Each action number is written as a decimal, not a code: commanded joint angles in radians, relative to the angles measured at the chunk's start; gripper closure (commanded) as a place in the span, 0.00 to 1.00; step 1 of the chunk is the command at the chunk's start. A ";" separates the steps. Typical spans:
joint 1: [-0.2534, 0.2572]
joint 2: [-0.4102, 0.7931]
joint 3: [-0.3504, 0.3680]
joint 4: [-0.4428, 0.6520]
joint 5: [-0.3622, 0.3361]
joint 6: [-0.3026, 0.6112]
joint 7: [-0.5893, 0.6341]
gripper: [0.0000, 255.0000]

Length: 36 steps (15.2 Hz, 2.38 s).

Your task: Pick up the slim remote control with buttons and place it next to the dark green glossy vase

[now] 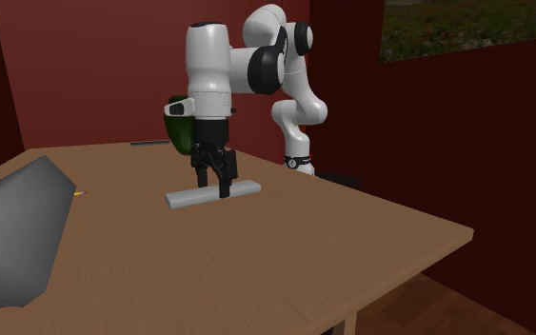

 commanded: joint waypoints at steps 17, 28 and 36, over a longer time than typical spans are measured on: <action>-0.001 -0.023 0.001 0.020 0.003 -0.043 -0.003 1.00; -0.001 -0.073 0.005 0.097 0.010 -0.169 -0.009 1.00; -0.001 -0.094 0.006 0.173 0.013 -0.267 -0.013 1.00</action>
